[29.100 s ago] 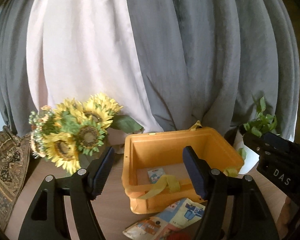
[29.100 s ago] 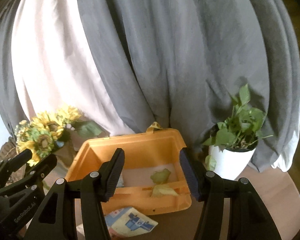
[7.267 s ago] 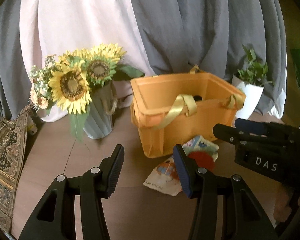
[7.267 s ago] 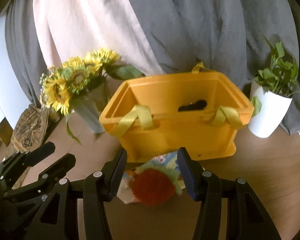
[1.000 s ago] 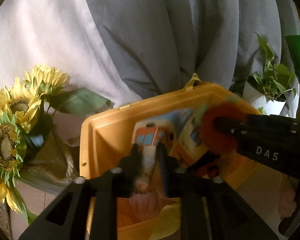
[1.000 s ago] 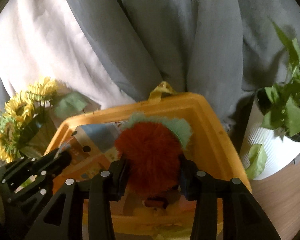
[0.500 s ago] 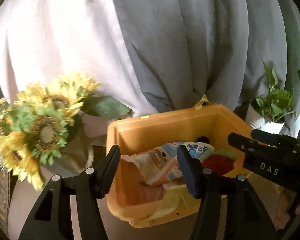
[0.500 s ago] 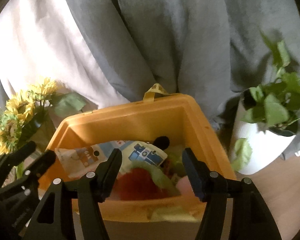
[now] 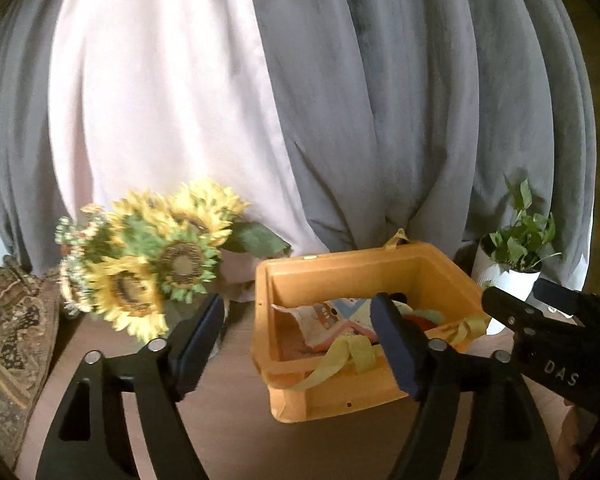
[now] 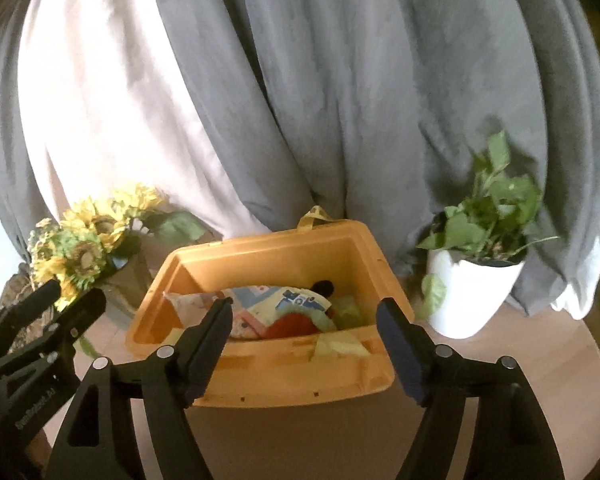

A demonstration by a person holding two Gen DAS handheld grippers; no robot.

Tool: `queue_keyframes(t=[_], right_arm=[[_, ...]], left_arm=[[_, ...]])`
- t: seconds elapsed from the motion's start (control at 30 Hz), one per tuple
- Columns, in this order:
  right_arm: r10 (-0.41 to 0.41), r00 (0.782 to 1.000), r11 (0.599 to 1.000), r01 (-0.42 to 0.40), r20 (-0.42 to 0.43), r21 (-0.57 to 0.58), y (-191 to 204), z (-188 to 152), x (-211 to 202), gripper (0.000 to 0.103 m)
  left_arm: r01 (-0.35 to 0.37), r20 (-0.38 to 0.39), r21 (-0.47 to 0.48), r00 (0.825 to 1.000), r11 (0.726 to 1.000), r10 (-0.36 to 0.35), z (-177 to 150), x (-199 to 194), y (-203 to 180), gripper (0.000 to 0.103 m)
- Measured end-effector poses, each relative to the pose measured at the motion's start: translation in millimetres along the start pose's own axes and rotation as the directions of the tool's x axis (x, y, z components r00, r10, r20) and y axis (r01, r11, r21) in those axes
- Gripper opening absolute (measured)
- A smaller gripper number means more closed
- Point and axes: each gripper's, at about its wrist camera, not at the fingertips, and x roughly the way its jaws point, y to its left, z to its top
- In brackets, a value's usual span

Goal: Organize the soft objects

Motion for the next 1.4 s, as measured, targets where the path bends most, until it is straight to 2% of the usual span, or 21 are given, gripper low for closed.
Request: queue_keyframes(t=[0.2, 0.43, 0.67, 0.77, 1.0, 1.4], right_arm=[[-0.016, 0.999, 1.0, 0.017, 0.039, -0.019, 6, -9, -40, 0.077], [-0.036, 0.995, 0.999, 0.036, 0.093, -0.001, 11, -20, -91, 0.08], [-0.051, 0.991, 0.999, 0.051, 0.124, 0.003, 10, -34, -138, 0.08], [-0.06, 0.988, 0.998, 0.061, 0.139, 0.002, 7, -40, -159, 0.085], [-0.062, 0.983, 0.998, 0.064, 0.174, -0.007, -3, -62, -211, 0.086], [-0.046, 0.982, 0.998, 0.052, 0.186, -0.024, -17, -103, -285, 0.089]], left_arm=[[0.003, 0.033, 0.005, 0.999, 1.0, -0.003, -4, -40, 4, 0.089], [0.002, 0.066, 0.012, 0.998, 1.0, -0.003, -8, -85, 2, 0.092], [-0.055, 0.096, 0.011, 0.994, 0.998, 0.053, -19, -134, -5, 0.097], [-0.075, 0.104, 0.003, 0.992, 0.997, 0.074, -24, -156, -11, 0.1], [-0.105, 0.126, -0.007, 0.987, 0.994, 0.105, -43, -208, -22, 0.102], [-0.136, 0.129, -0.015, 0.982, 0.991, 0.137, -77, -286, -43, 0.103]])
